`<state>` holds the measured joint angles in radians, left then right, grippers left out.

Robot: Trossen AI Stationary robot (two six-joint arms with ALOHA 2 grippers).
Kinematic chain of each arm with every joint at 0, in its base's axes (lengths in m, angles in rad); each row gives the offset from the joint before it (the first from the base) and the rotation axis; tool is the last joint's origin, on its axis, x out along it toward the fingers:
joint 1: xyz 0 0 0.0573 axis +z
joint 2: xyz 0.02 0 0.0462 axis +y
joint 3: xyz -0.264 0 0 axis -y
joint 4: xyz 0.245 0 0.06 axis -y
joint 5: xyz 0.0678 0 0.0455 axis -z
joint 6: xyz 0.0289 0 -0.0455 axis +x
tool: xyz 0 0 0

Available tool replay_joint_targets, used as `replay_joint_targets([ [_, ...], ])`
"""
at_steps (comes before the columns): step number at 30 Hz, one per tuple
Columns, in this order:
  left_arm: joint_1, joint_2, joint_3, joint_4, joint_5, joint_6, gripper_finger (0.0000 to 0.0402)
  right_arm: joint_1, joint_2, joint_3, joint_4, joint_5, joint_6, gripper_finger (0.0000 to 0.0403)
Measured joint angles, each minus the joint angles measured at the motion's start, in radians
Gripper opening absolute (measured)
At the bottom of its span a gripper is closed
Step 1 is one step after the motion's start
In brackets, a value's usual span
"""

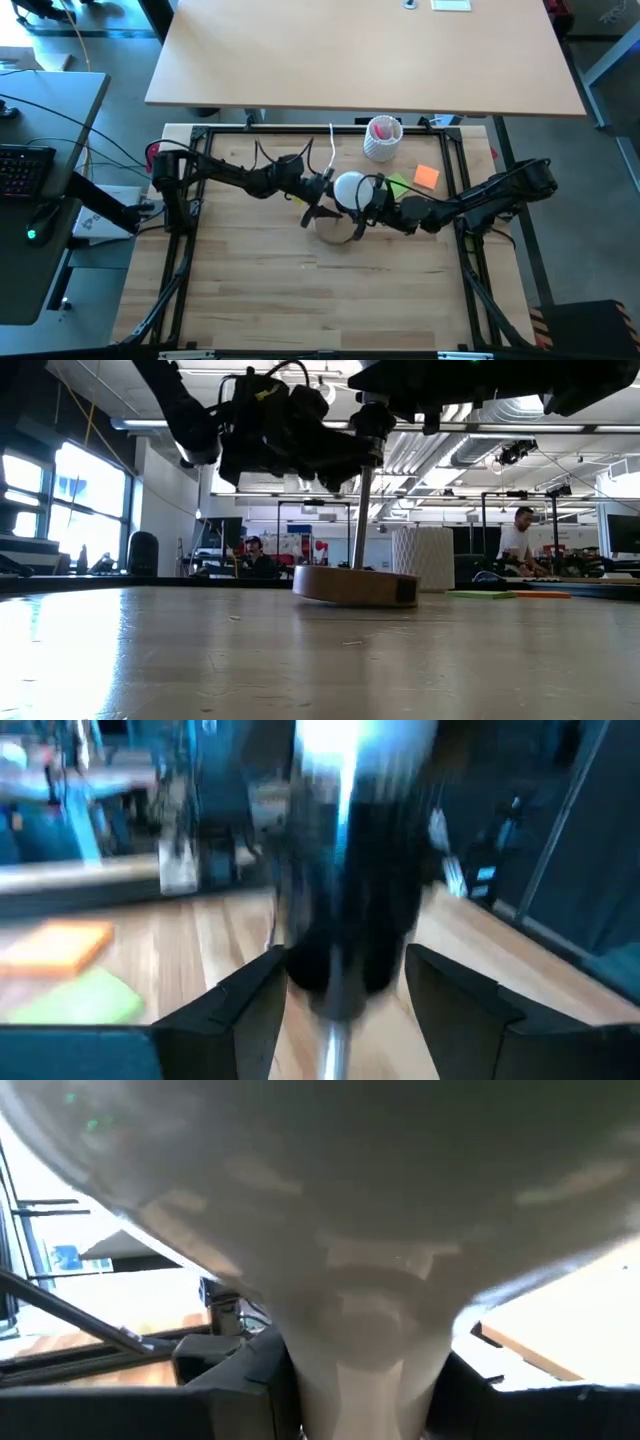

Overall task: Screw lightbulb
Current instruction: Insert the white lightbulb into the brown lamp

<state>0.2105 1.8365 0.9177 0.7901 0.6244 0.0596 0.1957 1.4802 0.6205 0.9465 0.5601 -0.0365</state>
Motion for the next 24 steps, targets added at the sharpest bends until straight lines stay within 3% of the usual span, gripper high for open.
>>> replay_joint_targets([
  [12,-0.001,0.000,0.040,-0.048,0.037,0.026,0.0193,-0.001,-0.001,0.000,-0.001,-0.021,-0.006,0.0142],
  [19,-0.021,0.000,0.040,-0.048,-0.032,0.043,0.0140,-0.001,0.000,0.000,-0.004,-0.019,-0.006,0.0142],
  [24,-0.047,0.000,0.040,-0.045,-0.081,0.031,0.0140,-0.001,0.000,0.000,-0.005,-0.020,-0.005,0.0142],
])
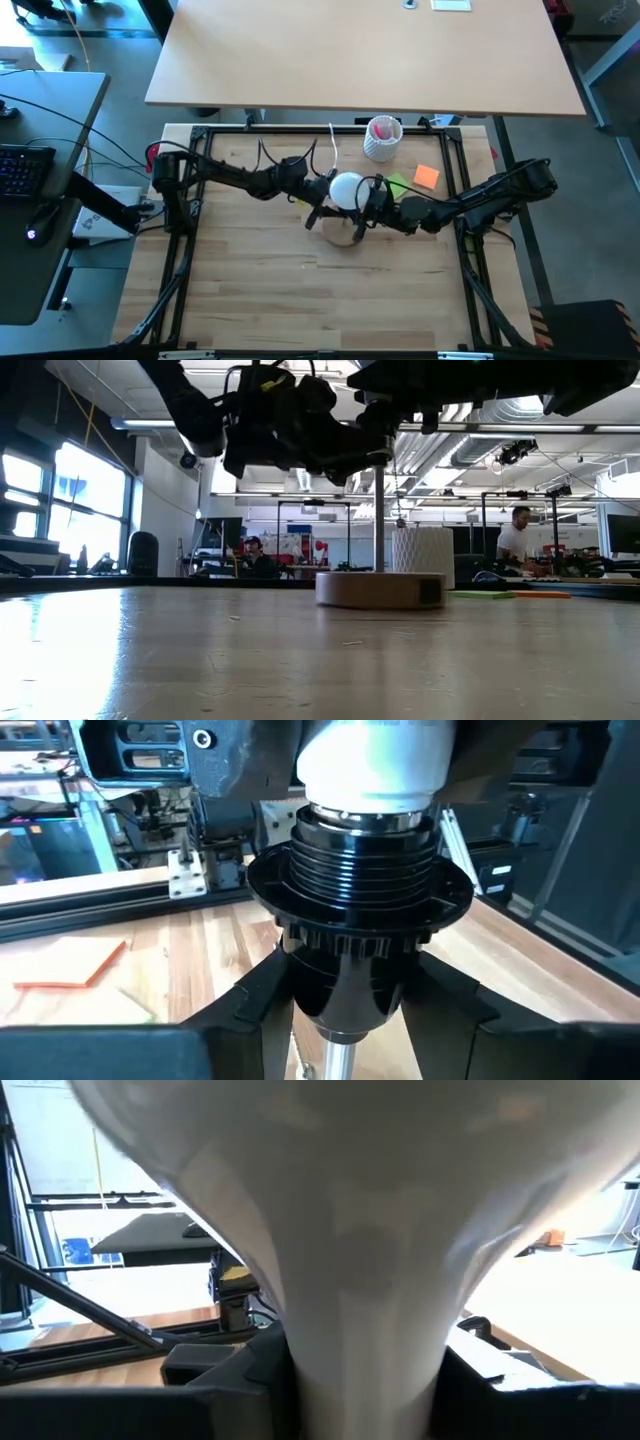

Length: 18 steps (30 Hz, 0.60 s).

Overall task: Screw lightbulb
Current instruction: Insert the white lightbulb into the brown lamp

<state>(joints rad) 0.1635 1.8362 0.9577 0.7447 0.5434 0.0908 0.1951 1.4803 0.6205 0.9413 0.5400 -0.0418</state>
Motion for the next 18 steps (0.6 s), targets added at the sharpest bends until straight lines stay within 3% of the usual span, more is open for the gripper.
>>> replay_joint_targets([
  [6,-0.055,0.000,0.000,0.003,-0.148,0.007,0.0140,0.012,-0.001,0.000,-0.005,0.036,0.000,0.0141],
  [11,-0.099,-0.004,0.000,0.002,-0.291,0.011,0.0140,0.065,-0.001,0.000,-0.003,0.163,-0.047,0.0133],
  [18,-0.177,-0.018,-0.025,0.044,-0.576,0.040,0.0139,0.115,-0.001,0.003,-0.009,0.309,-0.017,0.0132],
])
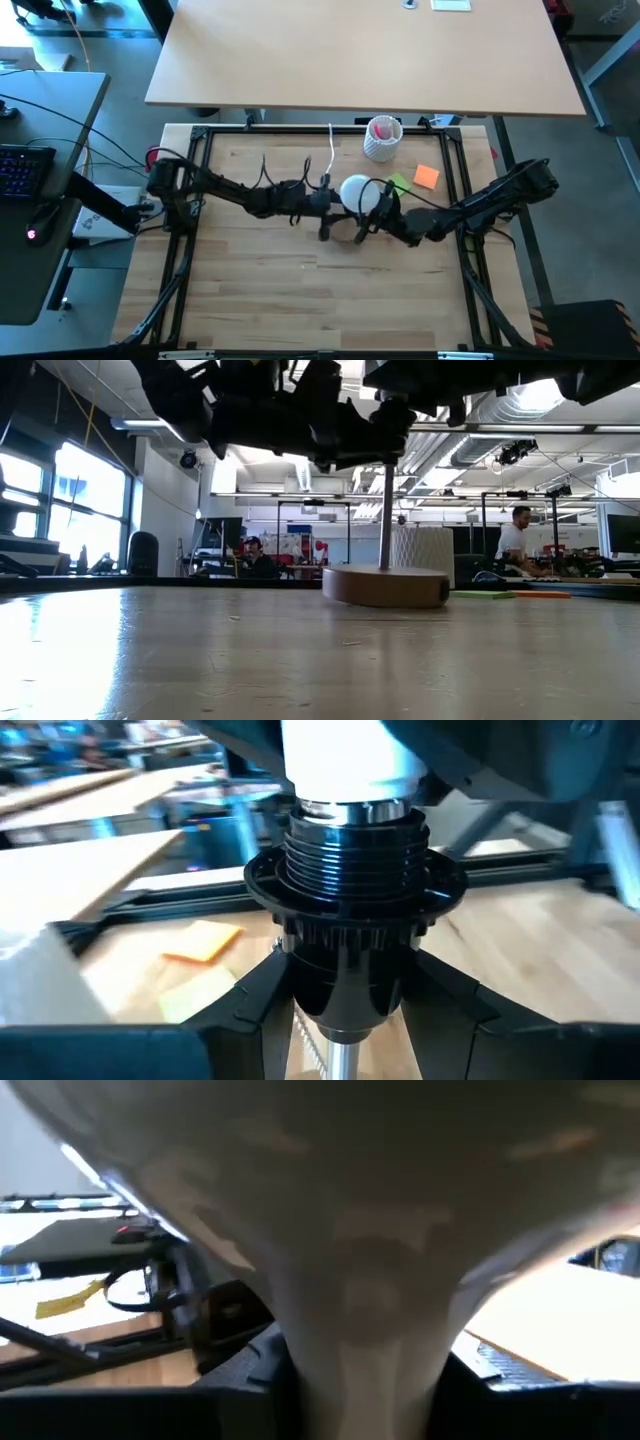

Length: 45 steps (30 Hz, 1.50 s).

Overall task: Screw lightbulb
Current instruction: Insert the white lightbulb into the brown lamp

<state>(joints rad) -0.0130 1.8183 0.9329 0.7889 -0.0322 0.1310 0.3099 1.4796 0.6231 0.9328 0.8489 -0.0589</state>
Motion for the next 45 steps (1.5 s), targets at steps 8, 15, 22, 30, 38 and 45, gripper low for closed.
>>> replay_joint_targets([
  [8,-0.088,0.001,0.000,0.014,-0.284,0.046,0.0139,-0.006,0.000,0.000,-0.003,0.047,0.083,0.0131],
  [15,-0.079,0.018,0.001,0.025,-0.313,-0.002,0.0143,-0.034,0.000,-0.001,-0.004,0.056,0.134,0.0130],
  [22,-0.051,-0.010,0.003,-0.082,-0.238,0.013,0.0252,-0.038,0.000,-0.002,-0.007,0.075,0.119,0.0130],
  [30,0.043,-0.037,0.001,-0.160,0.074,-0.003,0.0284,-0.037,0.000,-0.002,-0.003,0.019,0.066,0.0130],
  [38,0.180,-0.030,0.000,-0.086,0.493,-0.052,0.0286,-0.062,0.001,-0.003,0.010,-0.096,0.014,0.0134],
  [45,0.203,0.011,0.055,-0.105,0.580,-0.016,0.0286,-0.105,0.001,-0.004,0.009,-0.201,0.035,0.0136],
])
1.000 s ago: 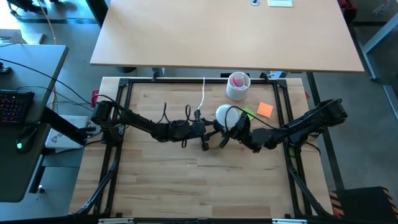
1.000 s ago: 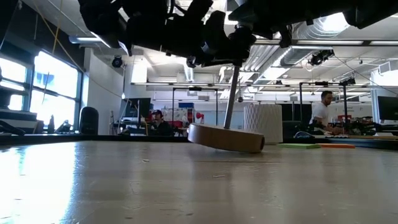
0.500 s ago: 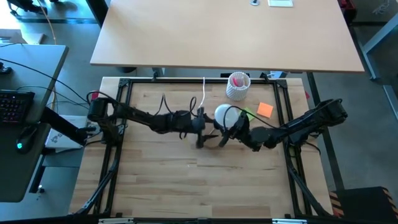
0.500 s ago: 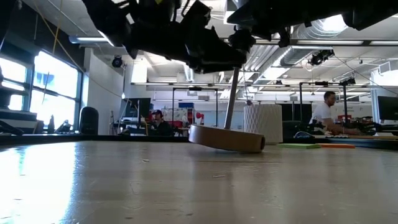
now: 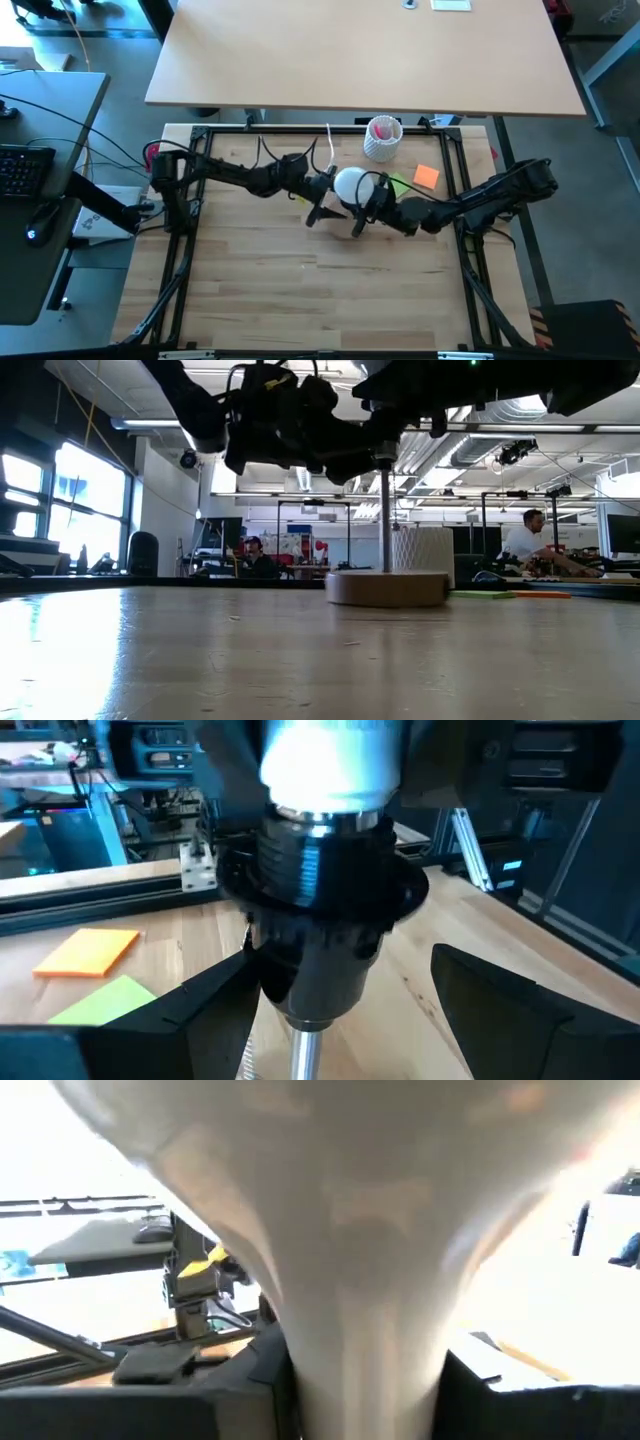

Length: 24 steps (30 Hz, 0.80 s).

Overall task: Screw lightbulb
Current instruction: Insert the white lightbulb into the brown lamp

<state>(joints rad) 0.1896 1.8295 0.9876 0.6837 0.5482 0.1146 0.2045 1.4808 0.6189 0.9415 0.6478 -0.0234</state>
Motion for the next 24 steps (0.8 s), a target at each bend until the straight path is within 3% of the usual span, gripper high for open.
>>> replay_joint_targets([
  [9,0.001,0.064,0.089,0.008,0.097,0.050,0.0277,-0.010,-0.014,0.002,-0.029,-0.066,0.014,0.0136],
  [19,-0.009,0.106,0.096,0.101,0.063,0.066,0.0255,-0.008,-0.034,0.002,-0.057,-0.074,-0.002,0.0136],
  [24,-0.020,0.124,0.096,0.150,0.034,0.035,0.0222,0.002,-0.034,0.002,-0.058,-0.076,-0.002,0.0137],
])
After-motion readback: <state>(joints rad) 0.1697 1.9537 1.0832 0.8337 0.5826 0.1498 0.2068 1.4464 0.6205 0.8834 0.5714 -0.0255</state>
